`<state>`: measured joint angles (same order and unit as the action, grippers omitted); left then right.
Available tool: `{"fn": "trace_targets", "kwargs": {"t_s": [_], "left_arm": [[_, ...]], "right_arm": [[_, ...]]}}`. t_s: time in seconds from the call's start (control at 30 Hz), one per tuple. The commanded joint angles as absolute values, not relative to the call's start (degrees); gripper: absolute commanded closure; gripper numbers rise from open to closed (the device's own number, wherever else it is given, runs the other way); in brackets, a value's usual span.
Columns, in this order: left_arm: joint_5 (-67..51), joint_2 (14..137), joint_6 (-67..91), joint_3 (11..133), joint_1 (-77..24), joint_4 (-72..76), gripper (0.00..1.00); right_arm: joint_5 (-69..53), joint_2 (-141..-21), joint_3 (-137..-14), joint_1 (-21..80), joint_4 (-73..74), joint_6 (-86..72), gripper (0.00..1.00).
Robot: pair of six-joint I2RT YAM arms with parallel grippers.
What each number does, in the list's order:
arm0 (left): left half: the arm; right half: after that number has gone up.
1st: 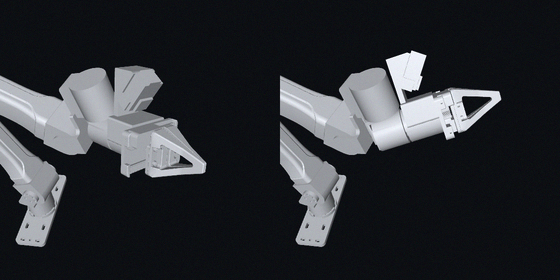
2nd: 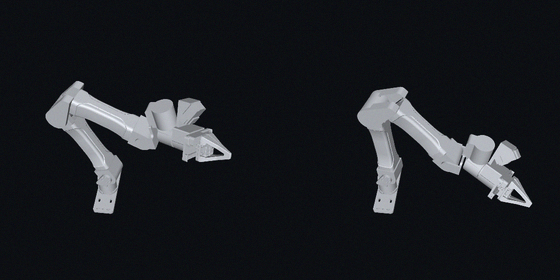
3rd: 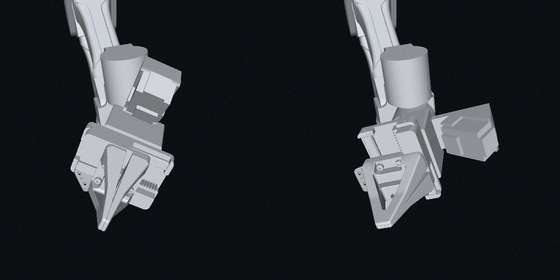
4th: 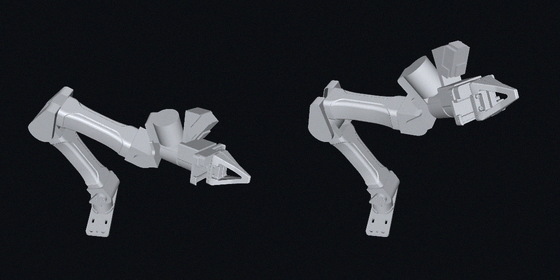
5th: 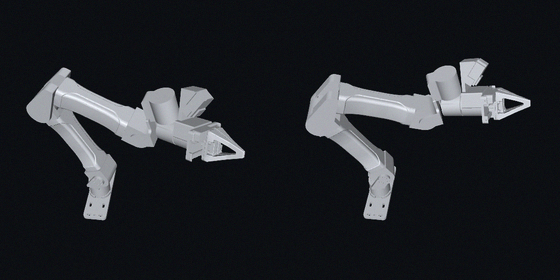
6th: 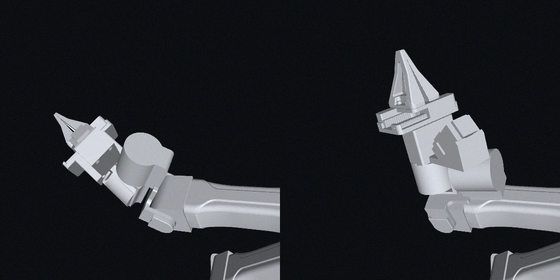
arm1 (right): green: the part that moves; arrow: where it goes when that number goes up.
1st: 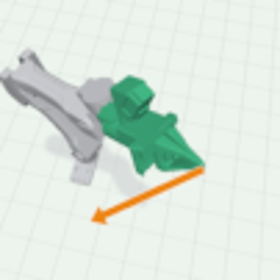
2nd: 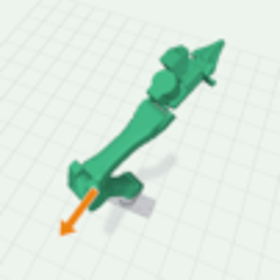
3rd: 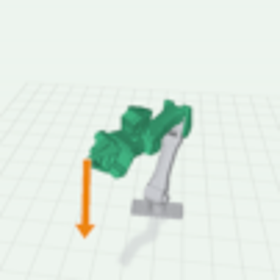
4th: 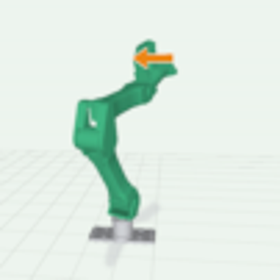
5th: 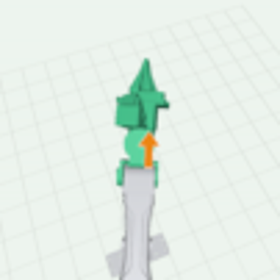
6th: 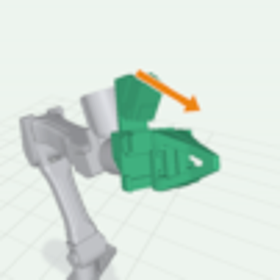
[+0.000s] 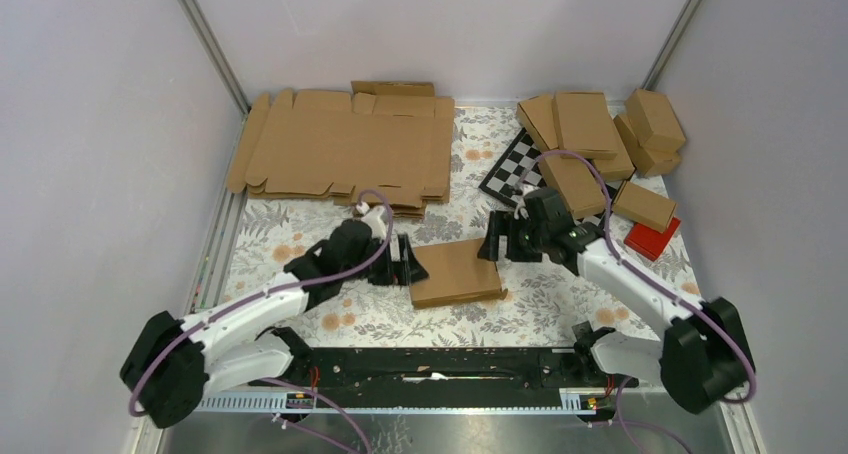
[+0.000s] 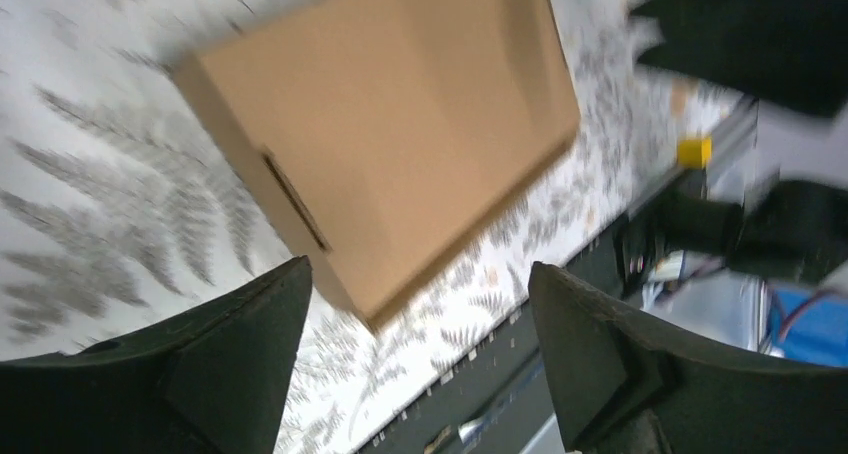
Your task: Fold the paper box
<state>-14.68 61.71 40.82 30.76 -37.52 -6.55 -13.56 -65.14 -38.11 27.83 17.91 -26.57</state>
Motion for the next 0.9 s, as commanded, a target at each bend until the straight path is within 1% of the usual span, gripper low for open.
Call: {"fn": "trace_targets", "kwargs": {"t_s": [0.0, 0.07, 0.17, 0.3, 0.37, 0.53, 0.73, 0.87], "left_arm": [[-10.64, 56.12, 43.88, 26.34, -47.59, -9.43, 0.15], [-7.32, 54.26, 43.76, 25.41, -52.63, -10.9, 0.1], [-3.77, 53.11, 42.65, 24.64, -56.94, -12.12, 0.01], [2.46, 54.58, 41.59, 25.13, -61.13, -11.59, 0.01], [3.79, 55.79, 39.76, 25.37, -62.67, -10.17, 0.01], [6.3, 57.56, 35.02, 24.54, -66.22, -6.38, 0.01], [6.5, 56.17, 32.26, 21.98, -67.05, -2.94, 0.02], [6.85, 55.89, 31.38, 21.15, -67.15, -2.69, 0.02]], "right_arm": [[-14.11, -73.24, -46.36, 28.21, 17.45, -20.91, 0.12], [-16.31, -77.94, -49.77, 28.22, 16.51, -19.78, 0.11], [-18.56, -83.05, -53.53, 28.21, 16.32, -17.17, 0.07], [-20.07, -88.64, -56.85, 28.34, 15.16, -16.5, 0.07], [-20.11, -91.06, -58.76, 28.91, 15.55, -17.05, 0.08], [-20.45, -95.45, -63.17, 32.33, 15.9, -17.29, 0.09], [-23.75, -102.13, -69.11, 37.11, 15.9, -17.18, 0.09], [-26.02, -105.58, -71.08, 38.38, 15.39, -16.99, 0.1]]}}
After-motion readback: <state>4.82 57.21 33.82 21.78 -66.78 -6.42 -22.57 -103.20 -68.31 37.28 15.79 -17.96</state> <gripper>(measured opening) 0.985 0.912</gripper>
